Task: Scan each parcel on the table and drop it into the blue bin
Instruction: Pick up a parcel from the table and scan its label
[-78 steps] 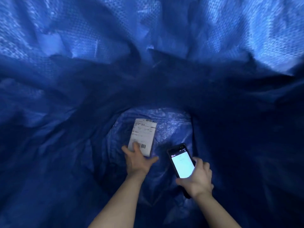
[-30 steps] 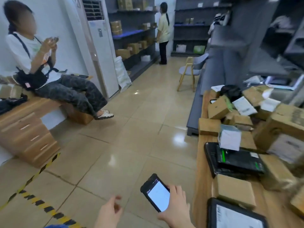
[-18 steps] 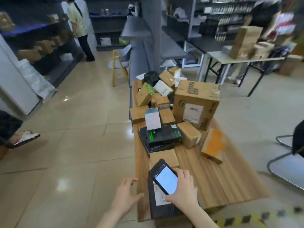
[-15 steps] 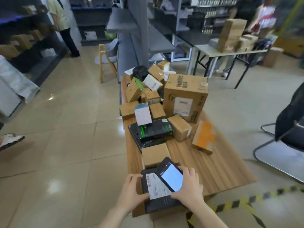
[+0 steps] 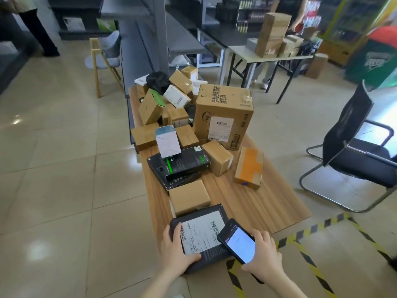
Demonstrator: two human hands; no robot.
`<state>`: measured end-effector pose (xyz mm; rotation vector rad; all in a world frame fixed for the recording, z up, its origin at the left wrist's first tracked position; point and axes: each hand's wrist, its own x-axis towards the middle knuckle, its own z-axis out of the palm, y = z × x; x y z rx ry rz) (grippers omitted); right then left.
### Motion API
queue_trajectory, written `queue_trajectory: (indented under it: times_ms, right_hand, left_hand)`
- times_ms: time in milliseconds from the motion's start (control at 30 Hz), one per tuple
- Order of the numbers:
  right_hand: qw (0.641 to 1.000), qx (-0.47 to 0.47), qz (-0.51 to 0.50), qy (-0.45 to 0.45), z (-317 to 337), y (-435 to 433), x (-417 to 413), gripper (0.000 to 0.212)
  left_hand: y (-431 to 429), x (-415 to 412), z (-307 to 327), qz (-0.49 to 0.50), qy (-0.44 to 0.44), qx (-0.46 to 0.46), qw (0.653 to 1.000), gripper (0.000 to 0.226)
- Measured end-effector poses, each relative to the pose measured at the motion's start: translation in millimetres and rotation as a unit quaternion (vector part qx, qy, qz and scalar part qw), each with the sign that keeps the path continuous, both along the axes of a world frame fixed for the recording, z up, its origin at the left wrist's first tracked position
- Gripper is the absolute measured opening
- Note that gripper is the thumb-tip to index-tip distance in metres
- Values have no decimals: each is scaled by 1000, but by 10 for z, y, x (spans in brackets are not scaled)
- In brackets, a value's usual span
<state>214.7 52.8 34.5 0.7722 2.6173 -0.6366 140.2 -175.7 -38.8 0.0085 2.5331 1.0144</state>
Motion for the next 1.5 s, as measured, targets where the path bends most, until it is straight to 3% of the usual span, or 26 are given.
queue_trajectory:
  times_ms: [167, 267, 367, 500, 633, 767, 933, 1100, 1267, 1500]
  right_hand:
    - [999, -6, 37, -5, -25, 156, 35, 94]
    - [997, -11, 75, -14, -40, 319, 95, 96]
    - [994, -17, 107, -17, -69, 518, 199, 97]
    - [990, -26, 139, -6, -136, 798, 308, 97]
    - [986, -28, 162, -7, -217, 1018, 404, 101]
    - [983, -32, 181, -9, -249, 1163, 483, 100]
    - [976, -8, 216, 2, -197, 1293, 427, 101]
    - [967, 25, 253, 17, -79, 1309, 293, 102]
    - [956, 58, 287, 25, 10, 1252, 204, 100]
    - [949, 88, 302, 14, 86, 1225, 145, 99]
  left_hand:
    - [25, -37, -23, -4, -14, -17, 1000, 122]
    - [89, 60, -13, 18, -26, -7, 999, 109]
    - [204, 267, -23, 91, -18, -2, 996, 95]
    - [513, 459, -34, 270, -60, 13, 961, 113]
    - [748, 552, -46, 325, -93, 2, 941, 111]
    - [790, 674, -28, 330, -66, 15, 941, 101]
    - [780, 902, 85, 328, 22, 20, 944, 109]
    - [695, 1011, 214, 231, 105, -83, 964, 100]
    - [659, 1011, 204, 149, 95, -218, 960, 80]
    - [601, 988, 174, 141, 91, -189, 967, 92]
